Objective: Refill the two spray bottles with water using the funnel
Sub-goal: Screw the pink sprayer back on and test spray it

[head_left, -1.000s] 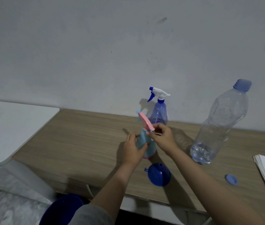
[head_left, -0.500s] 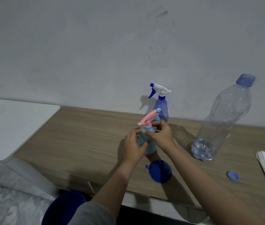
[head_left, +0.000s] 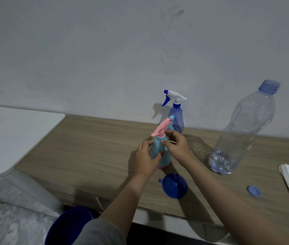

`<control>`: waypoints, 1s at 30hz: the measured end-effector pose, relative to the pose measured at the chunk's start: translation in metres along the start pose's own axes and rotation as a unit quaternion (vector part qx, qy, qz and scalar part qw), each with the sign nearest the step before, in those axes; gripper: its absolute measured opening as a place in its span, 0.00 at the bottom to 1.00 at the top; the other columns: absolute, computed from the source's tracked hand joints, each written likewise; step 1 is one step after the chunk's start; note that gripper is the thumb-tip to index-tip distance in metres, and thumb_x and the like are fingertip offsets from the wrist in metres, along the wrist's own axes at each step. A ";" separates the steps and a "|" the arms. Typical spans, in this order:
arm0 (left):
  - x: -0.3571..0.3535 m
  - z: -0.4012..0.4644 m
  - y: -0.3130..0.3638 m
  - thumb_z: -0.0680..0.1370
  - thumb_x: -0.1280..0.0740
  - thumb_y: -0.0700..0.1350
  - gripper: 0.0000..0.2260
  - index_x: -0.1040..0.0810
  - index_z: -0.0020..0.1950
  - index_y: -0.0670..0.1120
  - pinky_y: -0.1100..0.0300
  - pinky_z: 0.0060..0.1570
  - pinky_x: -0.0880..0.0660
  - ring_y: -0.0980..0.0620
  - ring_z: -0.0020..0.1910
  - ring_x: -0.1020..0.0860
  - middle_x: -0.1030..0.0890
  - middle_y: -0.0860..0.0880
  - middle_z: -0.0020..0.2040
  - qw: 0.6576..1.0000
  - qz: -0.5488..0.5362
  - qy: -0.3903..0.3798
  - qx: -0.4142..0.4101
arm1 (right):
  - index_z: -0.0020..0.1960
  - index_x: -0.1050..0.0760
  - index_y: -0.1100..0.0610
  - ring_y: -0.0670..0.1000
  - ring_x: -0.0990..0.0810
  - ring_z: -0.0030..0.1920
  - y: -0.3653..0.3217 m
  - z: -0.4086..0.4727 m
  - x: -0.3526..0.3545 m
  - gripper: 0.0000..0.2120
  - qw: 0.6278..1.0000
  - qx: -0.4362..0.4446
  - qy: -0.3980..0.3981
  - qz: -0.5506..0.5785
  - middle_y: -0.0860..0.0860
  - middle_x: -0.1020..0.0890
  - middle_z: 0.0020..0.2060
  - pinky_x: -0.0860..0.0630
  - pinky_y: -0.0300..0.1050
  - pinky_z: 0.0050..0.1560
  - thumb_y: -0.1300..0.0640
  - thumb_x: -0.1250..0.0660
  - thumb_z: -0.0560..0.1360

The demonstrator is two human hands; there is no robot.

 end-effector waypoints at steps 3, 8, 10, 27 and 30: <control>0.000 0.000 0.000 0.71 0.25 0.47 0.21 0.26 0.62 0.46 0.81 0.40 0.32 0.61 0.53 0.26 0.24 0.52 0.59 1.000 -0.003 0.002 0.001 | 0.55 0.22 0.60 0.48 0.20 0.52 0.000 0.000 -0.001 0.14 1.000 -0.007 0.003 0.006 0.51 0.18 0.50 0.22 0.45 0.55 0.62 0.26 0.70; 0.000 0.000 0.001 0.71 0.26 0.48 0.20 0.26 0.61 0.48 0.77 0.37 0.31 0.60 0.53 0.26 0.24 0.53 0.59 1.000 0.003 0.001 -0.002 | 0.53 0.25 0.60 0.48 0.20 0.50 -0.002 -0.002 0.000 0.19 0.999 -0.010 0.030 0.009 0.52 0.19 0.49 0.22 0.42 0.50 0.58 0.22 0.66; 0.000 0.000 0.001 0.71 0.25 0.48 0.21 0.26 0.61 0.48 0.78 0.37 0.31 0.60 0.54 0.25 0.24 0.54 0.59 1.000 0.002 0.001 -0.003 | 0.56 0.24 0.60 0.48 0.20 0.52 -0.002 -0.003 0.000 0.18 1.000 -0.002 0.013 0.005 0.51 0.19 0.50 0.22 0.44 0.54 0.58 0.24 0.69; -0.002 0.001 -0.002 0.71 0.25 0.45 0.21 0.26 0.61 0.47 0.81 0.40 0.32 0.61 0.53 0.26 0.24 0.52 0.59 1.000 -0.004 0.003 -0.004 | 0.60 0.23 0.59 0.49 0.21 0.56 -0.001 -0.003 -0.006 0.17 1.000 0.009 -0.004 -0.017 0.52 0.19 0.55 0.23 0.43 0.55 0.58 0.27 0.72; -0.002 0.001 -0.001 0.70 0.26 0.42 0.19 0.26 0.59 0.45 0.79 0.41 0.32 0.57 0.55 0.24 0.24 0.50 0.58 1.000 0.002 0.010 -0.007 | 0.55 0.21 0.59 0.48 0.20 0.52 0.000 -0.003 -0.006 0.14 1.000 -0.004 0.027 0.001 0.51 0.18 0.50 0.24 0.39 0.50 0.60 0.26 0.71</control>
Point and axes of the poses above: each hand's wrist, its own z-axis towards the middle knuckle, its own x-axis out of the back of the hand, y = z × x, the point moved 8 cm from there along z, towards the middle knuckle
